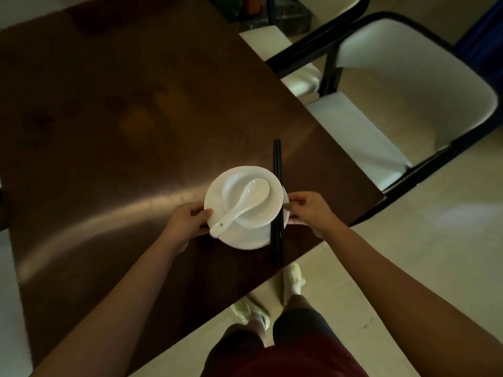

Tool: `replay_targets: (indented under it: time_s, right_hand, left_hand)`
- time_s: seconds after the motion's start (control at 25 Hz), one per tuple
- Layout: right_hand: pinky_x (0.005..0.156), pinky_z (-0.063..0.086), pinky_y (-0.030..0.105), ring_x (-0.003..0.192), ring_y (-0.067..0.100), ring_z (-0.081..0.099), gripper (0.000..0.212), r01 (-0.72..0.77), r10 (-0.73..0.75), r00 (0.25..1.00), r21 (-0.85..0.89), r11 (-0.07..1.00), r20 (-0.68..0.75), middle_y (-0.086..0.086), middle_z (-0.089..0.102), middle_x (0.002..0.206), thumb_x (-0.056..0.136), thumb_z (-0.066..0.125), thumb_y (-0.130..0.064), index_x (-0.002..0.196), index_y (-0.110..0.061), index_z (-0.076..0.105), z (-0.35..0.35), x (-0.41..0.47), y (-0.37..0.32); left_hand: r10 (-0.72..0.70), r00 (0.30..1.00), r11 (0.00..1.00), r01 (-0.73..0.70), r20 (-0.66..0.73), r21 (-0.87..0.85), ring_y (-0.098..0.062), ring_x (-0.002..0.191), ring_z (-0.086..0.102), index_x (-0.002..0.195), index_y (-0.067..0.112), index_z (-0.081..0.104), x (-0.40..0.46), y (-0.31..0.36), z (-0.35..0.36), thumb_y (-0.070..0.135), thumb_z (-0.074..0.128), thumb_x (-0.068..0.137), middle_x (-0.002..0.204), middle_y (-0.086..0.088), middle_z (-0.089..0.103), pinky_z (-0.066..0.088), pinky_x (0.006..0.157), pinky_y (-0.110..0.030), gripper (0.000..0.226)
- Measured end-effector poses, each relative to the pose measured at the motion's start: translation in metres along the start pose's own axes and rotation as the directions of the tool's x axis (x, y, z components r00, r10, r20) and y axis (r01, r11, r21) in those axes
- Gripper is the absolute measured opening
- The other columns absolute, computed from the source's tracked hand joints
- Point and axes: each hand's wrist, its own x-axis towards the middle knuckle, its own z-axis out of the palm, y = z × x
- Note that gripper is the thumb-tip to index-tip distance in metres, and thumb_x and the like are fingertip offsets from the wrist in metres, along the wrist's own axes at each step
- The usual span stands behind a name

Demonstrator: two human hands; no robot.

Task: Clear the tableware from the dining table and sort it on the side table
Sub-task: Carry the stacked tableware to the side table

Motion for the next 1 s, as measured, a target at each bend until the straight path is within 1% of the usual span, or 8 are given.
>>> replay_targets:
  time_s: [0.16, 0.32, 0.48, 0.56, 0.64, 0.72, 0.88, 1.0]
  right_hand:
    - [0.049, 0.053, 0.016, 0.061, 0.005, 0.069, 0.024, 0.022, -0.022, 0.998, 0.001, 1.000, -0.066, 0.001, 0.068, 0.080, 0.086, 0.061, -0.003, 0.109, -0.003, 0.064, -0.054, -0.014, -0.004]
    - [0.050, 0.054, 0.017, 0.066, 0.009, 0.069, 0.023, 0.038, -0.030, 0.991, 0.053, 0.998, -0.130, 0.004, 0.068, 0.083, 0.084, 0.062, -0.003, 0.107, -0.002, 0.064, -0.126, -0.036, -0.002]
    - [0.054, 0.057, 0.018, 0.073, 0.014, 0.068, 0.020, 0.089, -0.079, 0.976, 0.042, 0.995, -0.201, 0.009, 0.068, 0.086, 0.085, 0.062, -0.004, 0.105, -0.001, 0.065, -0.229, -0.063, 0.005]
    - [0.051, 0.054, 0.016, 0.073, 0.014, 0.066, 0.015, 0.108, -0.100, 0.968, 0.022, 0.994, -0.229, 0.009, 0.068, 0.085, 0.085, 0.061, -0.004, 0.099, -0.004, 0.067, -0.289, -0.073, 0.007]
    - [0.047, 0.051, 0.014, 0.070, 0.013, 0.065, 0.013, 0.116, -0.106, 0.954, 0.019, 0.993, -0.279, 0.008, 0.067, 0.081, 0.084, 0.061, -0.003, 0.096, -0.006, 0.067, -0.352, -0.085, 0.011]
    - [0.046, 0.050, 0.015, 0.069, 0.015, 0.065, 0.013, 0.120, -0.102, 0.939, 0.035, 0.992, -0.328, 0.010, 0.066, 0.080, 0.084, 0.060, -0.002, 0.094, -0.006, 0.067, -0.413, -0.096, 0.017]
    - [0.052, 0.055, 0.019, 0.070, 0.015, 0.065, 0.013, 0.128, -0.069, 0.896, 0.105, 0.986, -0.438, 0.008, 0.067, 0.078, 0.083, 0.060, -0.001, 0.093, -0.007, 0.067, -0.528, -0.119, 0.035]
    - [0.050, 0.055, 0.020, 0.065, 0.014, 0.065, 0.014, 0.144, -0.035, 0.854, 0.171, 0.975, -0.519, 0.008, 0.067, 0.074, 0.084, 0.058, 0.001, 0.093, -0.004, 0.067, -0.606, -0.132, 0.049]
  left_hand:
    - [-0.005, 1.000, 0.999, 0.004, 0.028, 0.033, -0.018, 0.074, 0.063, 0.123, 0.001, 0.054, -0.002, 0.031, 0.053, 0.004, 0.053, 0.090, 0.107, -0.014, 0.062, 0.056, 0.051, -0.022, 0.033]
    - [-0.015, 0.997, 0.993, 0.006, 0.075, 0.118, -0.023, 0.088, 0.062, 0.127, 0.001, 0.050, -0.012, 0.069, 0.123, 0.005, 0.053, 0.091, 0.120, -0.016, 0.061, 0.053, 0.069, -0.032, 0.037]
    - [0.038, 0.988, 0.983, -0.064, 0.152, 0.170, -0.013, 0.075, 0.063, 0.127, 0.001, 0.050, -0.030, 0.103, 0.227, 0.005, 0.051, 0.091, 0.106, -0.007, 0.061, 0.053, 0.048, -0.016, 0.036]
    - [0.070, 0.980, 0.980, -0.102, 0.186, 0.168, -0.007, 0.067, 0.066, 0.124, 0.001, 0.053, -0.038, 0.114, 0.284, 0.005, 0.052, 0.091, 0.102, -0.007, 0.063, 0.052, 0.046, -0.014, 0.034]
    - [0.076, 0.967, 0.980, -0.118, 0.244, 0.162, -0.013, 0.075, 0.071, 0.119, -0.001, 0.058, -0.043, 0.125, 0.346, 0.006, 0.054, 0.091, 0.107, -0.014, 0.067, 0.058, 0.059, -0.022, 0.030]
    - [0.061, 0.957, 0.988, -0.098, 0.284, 0.119, -0.028, 0.089, 0.068, 0.117, -0.003, 0.059, -0.042, 0.140, 0.406, 0.004, 0.055, 0.089, 0.109, -0.022, 0.066, 0.058, 0.075, -0.036, 0.028]
    - [0.095, 0.903, 0.965, -0.188, 0.419, 0.185, -0.014, 0.070, 0.069, 0.112, 0.001, 0.062, -0.036, 0.179, 0.528, 0.004, 0.057, 0.088, 0.091, -0.010, 0.070, 0.056, 0.054, -0.021, 0.025]
    - [0.083, 0.857, 0.949, -0.224, 0.509, 0.222, -0.014, 0.070, 0.071, 0.112, 0.002, 0.061, -0.026, 0.204, 0.617, 0.006, 0.058, 0.087, 0.092, -0.009, 0.071, 0.056, 0.053, -0.022, 0.026]
